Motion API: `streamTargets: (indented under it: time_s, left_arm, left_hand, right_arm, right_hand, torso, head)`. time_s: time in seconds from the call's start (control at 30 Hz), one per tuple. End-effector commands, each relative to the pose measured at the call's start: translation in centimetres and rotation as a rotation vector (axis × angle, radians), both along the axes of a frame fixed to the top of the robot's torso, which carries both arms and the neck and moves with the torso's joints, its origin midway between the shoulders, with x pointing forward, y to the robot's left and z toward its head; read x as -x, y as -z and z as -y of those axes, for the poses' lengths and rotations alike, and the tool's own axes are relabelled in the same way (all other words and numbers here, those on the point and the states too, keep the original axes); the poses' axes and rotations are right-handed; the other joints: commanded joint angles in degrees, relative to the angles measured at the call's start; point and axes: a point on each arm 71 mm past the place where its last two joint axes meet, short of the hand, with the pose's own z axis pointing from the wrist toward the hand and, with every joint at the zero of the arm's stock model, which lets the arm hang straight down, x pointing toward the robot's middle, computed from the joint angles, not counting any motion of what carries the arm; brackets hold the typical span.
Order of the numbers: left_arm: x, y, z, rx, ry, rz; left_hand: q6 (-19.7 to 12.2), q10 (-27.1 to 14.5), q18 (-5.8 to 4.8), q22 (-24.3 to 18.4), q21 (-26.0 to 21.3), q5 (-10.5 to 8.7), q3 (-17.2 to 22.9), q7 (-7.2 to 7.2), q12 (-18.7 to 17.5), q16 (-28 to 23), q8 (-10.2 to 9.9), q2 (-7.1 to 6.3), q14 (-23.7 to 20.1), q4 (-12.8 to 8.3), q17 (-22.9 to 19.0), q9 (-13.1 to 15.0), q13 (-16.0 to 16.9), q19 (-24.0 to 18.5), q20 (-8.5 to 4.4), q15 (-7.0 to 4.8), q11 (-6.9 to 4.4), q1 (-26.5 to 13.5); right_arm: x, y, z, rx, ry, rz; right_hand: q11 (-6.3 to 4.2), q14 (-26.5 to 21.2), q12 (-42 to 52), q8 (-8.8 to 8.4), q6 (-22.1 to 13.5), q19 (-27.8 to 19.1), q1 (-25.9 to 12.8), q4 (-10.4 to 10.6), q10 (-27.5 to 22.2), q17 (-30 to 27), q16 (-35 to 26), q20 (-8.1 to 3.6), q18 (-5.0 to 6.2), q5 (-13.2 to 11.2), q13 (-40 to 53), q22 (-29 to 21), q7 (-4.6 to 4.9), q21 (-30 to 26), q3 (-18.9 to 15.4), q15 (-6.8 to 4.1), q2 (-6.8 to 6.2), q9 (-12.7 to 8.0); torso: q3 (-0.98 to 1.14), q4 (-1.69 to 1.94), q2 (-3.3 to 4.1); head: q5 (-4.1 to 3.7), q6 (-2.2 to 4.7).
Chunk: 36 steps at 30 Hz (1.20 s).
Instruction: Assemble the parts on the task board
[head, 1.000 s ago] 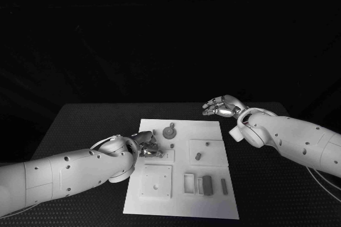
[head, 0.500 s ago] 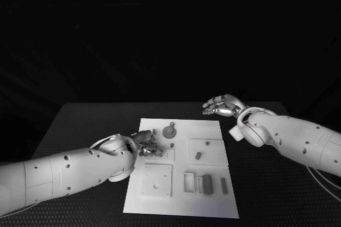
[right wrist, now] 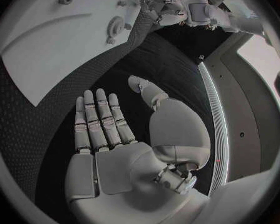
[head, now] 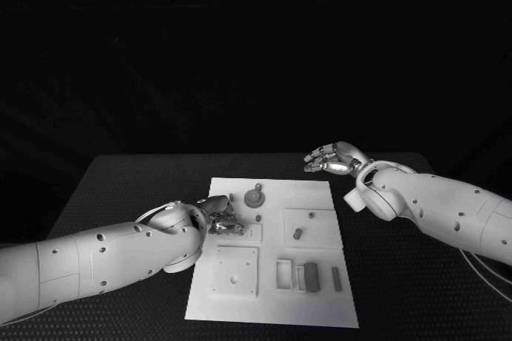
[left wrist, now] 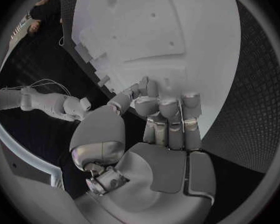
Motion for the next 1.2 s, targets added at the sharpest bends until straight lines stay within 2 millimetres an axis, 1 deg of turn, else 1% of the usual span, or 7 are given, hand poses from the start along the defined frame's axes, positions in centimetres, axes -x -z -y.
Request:
streamTargets:
  time_s: [0.03, 0.4, 0.6, 0.77, 1.0, 1.07, 1.2]
  left_arm:
    - [0.03, -0.01, 0.14, -0.015, 0.007, 0.013]
    - [0.01, -0.05, 0.14, -0.022, 0.009, 0.024]
    - [0.07, 0.01, 0.3, -0.025, 0.017, 0.014]
    - [0.08, 0.07, 0.35, -0.027, 0.02, 0.006]
    - [0.05, 0.14, 0.45, -0.028, 0.023, 0.001]
    - [0.07, 0.2, 0.47, -0.028, 0.024, 0.0]
    - [0.1, 0.24, 0.49, -0.029, 0.025, -0.002]
  left_hand:
    - [2.8, -2.1, 0.5, 0.9, 0.0, -0.1, 1.2, -2.2, 0.4, 0.4, 0.2, 3.04, -0.1, -1.4, -0.1, 0.1, -0.1, -0.1, -5.57, -0.19, -1.59, 2.5]
    - [2.8, -2.1, 0.51, 0.9, 0.1, -0.37, 1.3, -2.23, 0.4, 0.4, 0.2, 3.08, -0.1, -1.7, -0.1, 0.1, -0.1, -0.1, -5.59, -0.17, -1.62, 2.5]
    - [2.8, -2.1, 0.51, 0.9, 0.1, -0.5, 1.3, -2.24, 0.4, 0.4, 0.2, 3.04, -0.1, -1.8, -0.1, 0.1, -0.1, -0.1, -5.59, -0.16, -1.63, 2.4]
    - [2.8, -2.1, 0.51, 0.9, 0.1, -0.52, 1.4, -2.22, 0.5, 0.4, 0.2, 2.61, -0.1, -2.0, -0.1, 0.1, -0.2, 0.0, -5.59, -0.14, -1.6, 2.3]
    - [3.0, -2.0, 0.54, 0.8, 0.1, -1.24, 1.3, -2.16, 0.7, 0.5, 0.2, 0.57, -0.1, -1.9, -0.2, 0.1, -0.3, 0.1, -5.63, -0.16, -1.51, 2.2]
    - [3.1, -1.9, 0.57, 0.8, 0.1, -2.22, 1.3, -2.19, 0.7, 0.5, 0.2, -0.24, -0.1, -1.7, -0.2, 0.1, -0.3, 0.2, -5.65, -0.18, -1.52, 2.3]
    - [3.2, -1.9, 0.59, 0.8, 0.1, -3.38, 1.3, -2.21, 0.8, 0.6, 0.2, -0.97, -0.1, -1.4, -0.2, 0.1, -0.4, 0.2, -5.67, -0.2, -1.56, 2.5]
  right_arm:
    - [0.04, -0.05, -0.12, 0.002, -0.009, 0.006]
    - [0.06, -0.06, -0.11, 0.002, -0.009, 0.006]
    - [0.08, -0.06, -0.14, 0.001, -0.01, 0.006]
    - [0.09, -0.06, -0.14, 0.002, -0.01, 0.005]
    - [0.1, -0.06, -0.12, 0.001, -0.01, 0.005]
    - [0.11, -0.07, -0.11, 0.001, -0.01, 0.005]
    - [0.11, -0.07, -0.06, -0.001, -0.008, 0.005]
  right_hand:
    - [-0.06, -0.5, -0.3, 0.39, -0.2, -0.4, -0.8, 0.4, 0.5, -0.1, 0.0, 0.13, -0.45, 0.3, 0.0, 0.1, 0.03, -0.2, 0.0, 0.08, -0.01, -0.1]
    - [-0.06, -0.5, -0.3, 0.43, -0.2, -0.4, -1.0, 0.5, 0.6, -0.1, 0.1, 0.12, -0.45, 0.6, 0.0, 0.2, 0.03, -0.3, -0.1, 0.08, -0.04, -0.1]
    - [-0.06, -0.5, -0.3, 0.44, -0.2, -0.3, -1.0, 0.5, 0.6, -0.2, 0.1, 0.12, -0.46, 0.7, 0.0, 0.3, 0.03, -0.3, -0.1, 0.07, -0.06, -0.2]
    - [-0.06, -0.6, -0.4, 0.44, -0.2, -0.3, -1.0, 0.5, 0.6, -0.2, 0.1, 0.11, -0.46, 0.7, 0.0, 0.3, 0.03, -0.4, -0.1, 0.07, -0.07, -0.2]
    - [-0.04, -0.6, -0.4, 0.45, -0.3, -0.3, -1.1, 0.5, 0.6, -0.2, 0.1, 0.11, -0.47, 0.8, 0.0, 0.3, 0.05, -0.4, -0.1, 0.08, -0.11, -0.2]
    - [-0.03, -0.6, -0.4, 0.46, -0.3, -0.3, -1.1, 0.6, 0.6, -0.2, 0.1, 0.11, -0.47, 0.8, 0.0, 0.3, 0.06, -0.4, -0.2, 0.09, -0.13, -0.2]
    - [-0.02, -0.6, -0.4, 0.46, -0.3, -0.4, -1.2, 0.6, 0.6, -0.2, 0.1, 0.11, -0.49, 0.9, 0.0, 0.4, 0.08, -0.5, -0.2, 0.12, -0.21, -0.2]
  torso:
    - [-0.01, -0.01, 0.03]
    - [-0.01, 0.03, 0.01]
    - [0.0, -0.01, 0.0]
    - [0.0, -0.03, 0.0]
    - [0.02, -0.01, 0.01]
    - [0.02, -0.01, 0.0]
    - [0.02, -0.02, -0.02]
  head:
    - [0.0, -0.03]
    - [-0.05, -0.08]
    - [-0.01, -0.13]
    - [-0.01, -0.13]
    - [-0.01, -0.1]
    - [0.0, -0.1]
    - [-0.01, -0.09]
